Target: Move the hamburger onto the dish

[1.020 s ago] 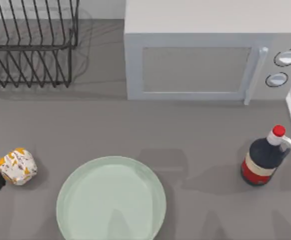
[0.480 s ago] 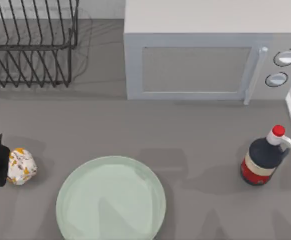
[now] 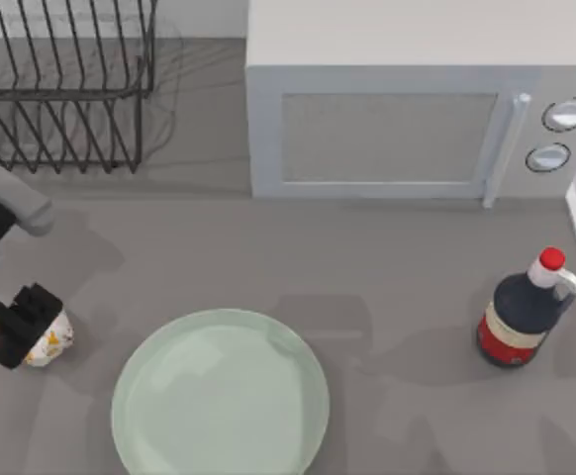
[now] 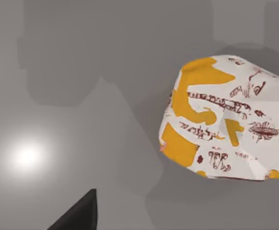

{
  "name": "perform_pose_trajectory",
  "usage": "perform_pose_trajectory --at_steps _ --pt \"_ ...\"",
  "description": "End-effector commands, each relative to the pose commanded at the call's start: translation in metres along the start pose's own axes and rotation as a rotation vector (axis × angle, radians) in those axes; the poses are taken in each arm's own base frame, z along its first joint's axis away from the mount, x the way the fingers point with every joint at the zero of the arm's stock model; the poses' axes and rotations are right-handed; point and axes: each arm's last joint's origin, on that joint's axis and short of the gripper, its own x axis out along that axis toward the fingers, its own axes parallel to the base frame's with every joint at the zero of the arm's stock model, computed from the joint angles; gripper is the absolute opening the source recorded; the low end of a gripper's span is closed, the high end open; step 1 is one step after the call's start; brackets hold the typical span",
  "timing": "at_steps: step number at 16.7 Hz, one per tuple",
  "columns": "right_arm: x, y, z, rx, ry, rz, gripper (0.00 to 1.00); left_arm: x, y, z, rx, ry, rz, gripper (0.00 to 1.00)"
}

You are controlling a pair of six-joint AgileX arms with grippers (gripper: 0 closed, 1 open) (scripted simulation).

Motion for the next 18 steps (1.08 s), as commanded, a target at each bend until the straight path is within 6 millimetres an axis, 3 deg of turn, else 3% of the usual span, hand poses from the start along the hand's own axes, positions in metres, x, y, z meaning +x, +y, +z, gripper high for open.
perform_pose_trajectory --at_steps 7,14,18 --pt "0.000 0.000 0.000 0.000 0.000 0.000 1.00 0.044 0.019 0.042 0.172 0.249 -0.178 1.00" --pt "0.000 0.000 0.000 0.000 0.000 0.000 1.00 0.048 0.021 0.043 0.179 0.262 -0.188 1.00" --pt "0.000 0.000 0.000 0.000 0.000 0.000 1.00 0.077 0.017 0.038 0.184 0.264 -0.190 1.00"
